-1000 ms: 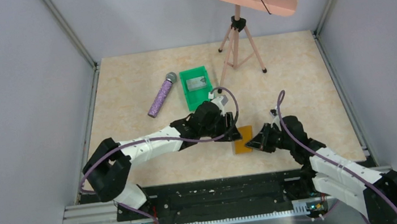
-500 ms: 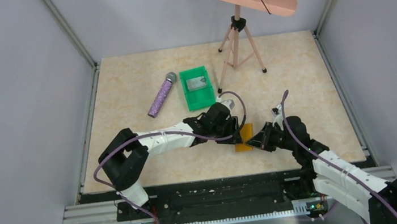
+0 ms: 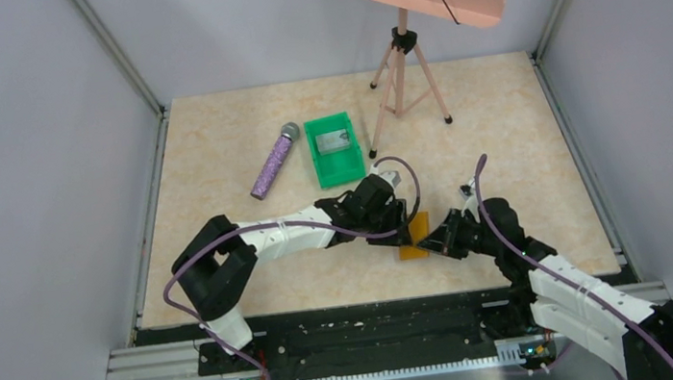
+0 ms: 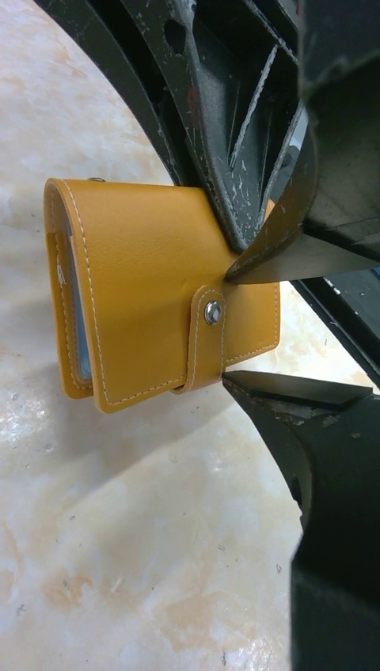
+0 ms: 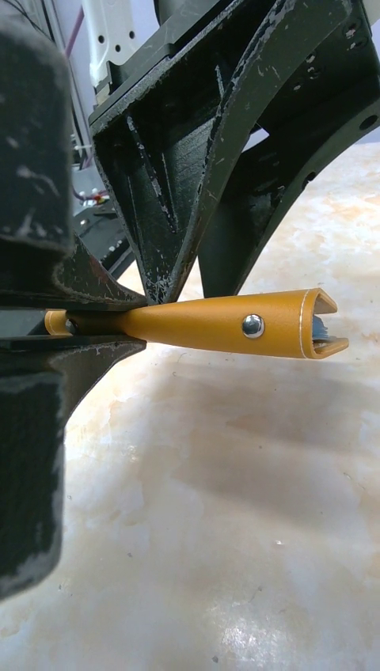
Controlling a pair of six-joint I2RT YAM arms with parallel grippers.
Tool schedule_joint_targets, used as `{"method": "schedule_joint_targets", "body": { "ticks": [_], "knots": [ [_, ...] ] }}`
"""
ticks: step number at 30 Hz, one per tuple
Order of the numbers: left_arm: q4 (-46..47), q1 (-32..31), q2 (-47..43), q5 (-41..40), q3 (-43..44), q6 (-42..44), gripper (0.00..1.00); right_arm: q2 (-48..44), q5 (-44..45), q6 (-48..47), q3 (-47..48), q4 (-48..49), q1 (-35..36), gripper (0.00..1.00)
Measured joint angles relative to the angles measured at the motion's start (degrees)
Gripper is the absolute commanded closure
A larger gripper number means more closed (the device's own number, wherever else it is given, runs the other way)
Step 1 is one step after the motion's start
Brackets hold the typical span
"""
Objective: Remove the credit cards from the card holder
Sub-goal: Open the card holder at the center of the board.
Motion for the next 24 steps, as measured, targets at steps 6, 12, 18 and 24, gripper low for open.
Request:
{"method": "schedule_joint_targets", "body": {
  "ticks": [6, 12, 18, 24],
  "knots": [
    [-0.83, 0.00, 0.44, -0.22, 0.44, 0.57, 0.46, 0.28, 0.07, -0.52, -0.09, 0.00, 0.15, 1.00],
    [-1.01, -0.02, 0.44, -0.37, 0.44, 0.70, 0.47, 0.33, -0.04, -0.83, -0.09, 0.00, 0.26, 1.00],
    [-0.94, -0.07, 0.44, -0.20, 0.44, 0.85, 0.48, 0.92, -0.72, -1.25, -0.11, 0.17, 0.28, 1.00],
    [-0.74, -0.07, 0.44, -0.04, 0.44, 0.85, 0.49, 1.09, -1.66, -1.27, -0.72, 0.92, 0.31, 1.00]
  ]
}}
